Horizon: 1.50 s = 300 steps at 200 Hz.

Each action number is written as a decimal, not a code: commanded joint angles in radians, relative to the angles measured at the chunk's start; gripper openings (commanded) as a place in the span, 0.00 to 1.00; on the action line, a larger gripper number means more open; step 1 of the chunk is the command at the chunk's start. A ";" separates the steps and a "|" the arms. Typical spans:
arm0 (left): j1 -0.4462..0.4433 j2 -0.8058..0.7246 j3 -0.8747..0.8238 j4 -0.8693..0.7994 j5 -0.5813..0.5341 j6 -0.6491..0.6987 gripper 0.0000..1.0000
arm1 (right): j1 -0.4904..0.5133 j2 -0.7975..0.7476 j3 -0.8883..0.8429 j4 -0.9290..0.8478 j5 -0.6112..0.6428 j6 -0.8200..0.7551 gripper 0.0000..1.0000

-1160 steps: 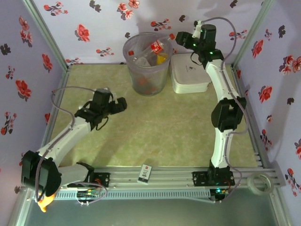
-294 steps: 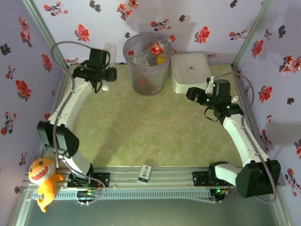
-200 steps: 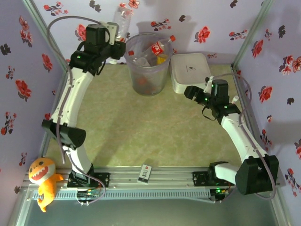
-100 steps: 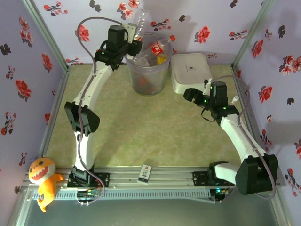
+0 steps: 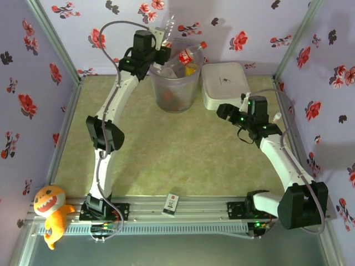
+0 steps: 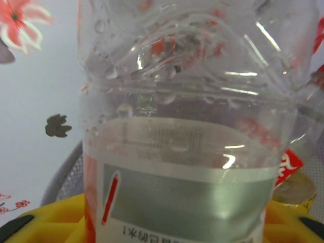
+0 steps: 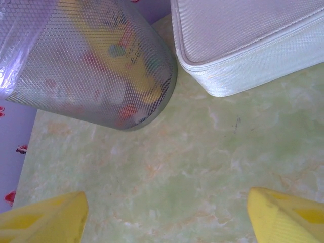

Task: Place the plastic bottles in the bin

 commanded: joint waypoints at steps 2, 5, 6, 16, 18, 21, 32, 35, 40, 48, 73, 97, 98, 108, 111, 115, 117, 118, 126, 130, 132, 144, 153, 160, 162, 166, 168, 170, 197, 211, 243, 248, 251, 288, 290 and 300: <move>-0.004 0.001 -0.011 -0.018 -0.009 0.064 0.10 | 0.008 -0.011 -0.003 -0.014 0.022 -0.023 0.83; -0.004 0.002 -0.015 -0.021 -0.008 0.072 0.11 | 0.008 -0.011 -0.005 -0.015 0.022 -0.023 0.83; -0.004 0.002 -0.016 -0.021 -0.008 0.074 0.11 | 0.009 -0.010 -0.005 -0.015 0.022 -0.024 0.83; -0.004 0.000 -0.024 -0.033 -0.007 0.100 0.16 | 0.007 -0.011 -0.003 -0.018 0.025 -0.030 0.83; -0.004 0.000 -0.026 -0.034 -0.007 0.106 0.17 | 0.007 -0.011 -0.003 -0.020 0.028 -0.031 0.83; -0.005 0.000 -0.029 -0.036 -0.007 0.112 0.19 | 0.007 -0.010 -0.004 -0.021 0.030 -0.035 0.83; -0.005 0.000 -0.039 -0.042 -0.009 0.133 0.33 | 0.007 -0.013 0.000 -0.031 0.043 -0.041 0.83; -0.004 0.000 -0.040 -0.043 -0.008 0.139 0.36 | 0.007 -0.012 0.001 -0.034 0.044 -0.044 0.83; -0.005 0.001 -0.043 -0.045 -0.010 0.144 0.43 | 0.007 -0.013 0.004 -0.038 0.046 -0.047 0.83; -0.005 0.001 -0.047 -0.046 -0.011 0.150 0.52 | 0.006 -0.013 0.009 -0.043 0.047 -0.050 0.83; -0.005 0.000 -0.049 -0.040 -0.008 0.146 0.79 | 0.007 -0.017 0.013 -0.047 0.044 -0.049 0.83; -0.008 -0.006 -0.056 -0.030 0.012 0.145 0.95 | 0.007 -0.020 0.007 -0.044 0.041 -0.044 0.83; -0.008 -0.006 -0.055 -0.029 0.012 0.144 0.96 | 0.007 -0.020 0.008 -0.043 0.042 -0.044 0.83; -0.008 -0.011 -0.061 -0.021 0.016 0.142 0.99 | 0.007 -0.022 0.005 -0.043 0.043 -0.044 0.83; -0.008 -0.014 -0.064 -0.016 0.018 0.141 1.00 | 0.007 -0.022 0.005 -0.045 0.044 -0.044 0.83; -0.008 -0.018 -0.067 -0.010 0.022 0.139 1.00 | 0.006 -0.023 0.005 -0.044 0.045 -0.044 0.83; -0.008 -0.019 -0.069 -0.006 0.023 0.139 1.00 | 0.007 -0.023 0.005 -0.045 0.045 -0.044 0.83; -0.008 -0.021 -0.071 -0.005 0.025 0.137 1.00 | 0.007 -0.023 0.005 -0.044 0.045 -0.045 0.83; -0.008 -0.030 -0.079 0.008 0.035 0.131 1.00 | 0.006 -0.023 0.005 -0.045 0.047 -0.045 0.83; -0.009 -0.034 -0.084 0.014 0.041 0.127 1.00 | 0.007 -0.023 0.006 -0.045 0.047 -0.045 0.83; -0.008 -0.036 -0.086 0.019 0.044 0.124 1.00 | 0.007 -0.023 0.006 -0.045 0.047 -0.046 0.83; -0.008 -0.048 -0.098 0.043 0.063 0.106 1.00 | 0.007 -0.023 0.008 -0.044 0.048 -0.047 0.83; -0.007 -0.054 -0.102 0.061 0.067 0.093 0.99 | 0.007 -0.022 0.008 -0.045 0.049 -0.047 0.83; -0.007 -0.054 -0.102 0.072 0.067 0.084 0.98 | 0.007 -0.022 0.009 -0.045 0.048 -0.047 0.83; -0.007 -0.054 -0.102 0.076 0.067 0.082 0.98 | 0.007 -0.022 0.009 -0.045 0.048 -0.047 0.83; -0.008 -0.054 -0.103 0.082 0.067 0.074 0.98 | 0.006 -0.020 0.009 -0.045 0.048 -0.047 0.83; -0.007 -0.054 -0.103 0.086 0.067 0.068 0.97 | 0.007 -0.021 0.009 -0.047 0.047 -0.047 0.83; -0.005 -0.053 -0.103 0.090 0.067 0.065 0.97 | 0.007 -0.020 0.009 -0.047 0.047 -0.048 0.83; -0.002 -0.047 -0.101 0.132 0.070 0.025 0.94 | 0.006 -0.020 0.009 -0.050 0.050 -0.051 0.83; 0.002 -0.042 -0.102 0.149 0.084 0.007 0.92 | 0.006 -0.020 0.009 -0.052 0.051 -0.053 0.83; 0.006 -0.017 -0.076 0.142 0.092 -0.019 0.83 | 0.007 -0.017 0.009 -0.049 0.053 -0.053 0.83; 0.005 -0.009 -0.060 0.125 0.086 -0.020 0.80 | 0.006 -0.016 0.009 -0.049 0.051 -0.054 0.83; 0.005 -0.004 -0.051 0.116 0.083 -0.019 0.79 | 0.007 -0.016 0.010 -0.048 0.052 -0.053 0.83; 0.006 0.021 -0.040 0.091 0.079 -0.007 0.68 | 0.007 -0.005 0.012 -0.044 0.048 -0.052 0.83; 0.006 0.022 -0.040 0.090 0.079 -0.005 0.68 | 0.007 -0.006 0.012 -0.044 0.048 -0.052 0.83; 0.006 0.027 -0.041 0.086 0.075 -0.005 0.66 | 0.007 -0.006 0.012 -0.044 0.048 -0.050 0.83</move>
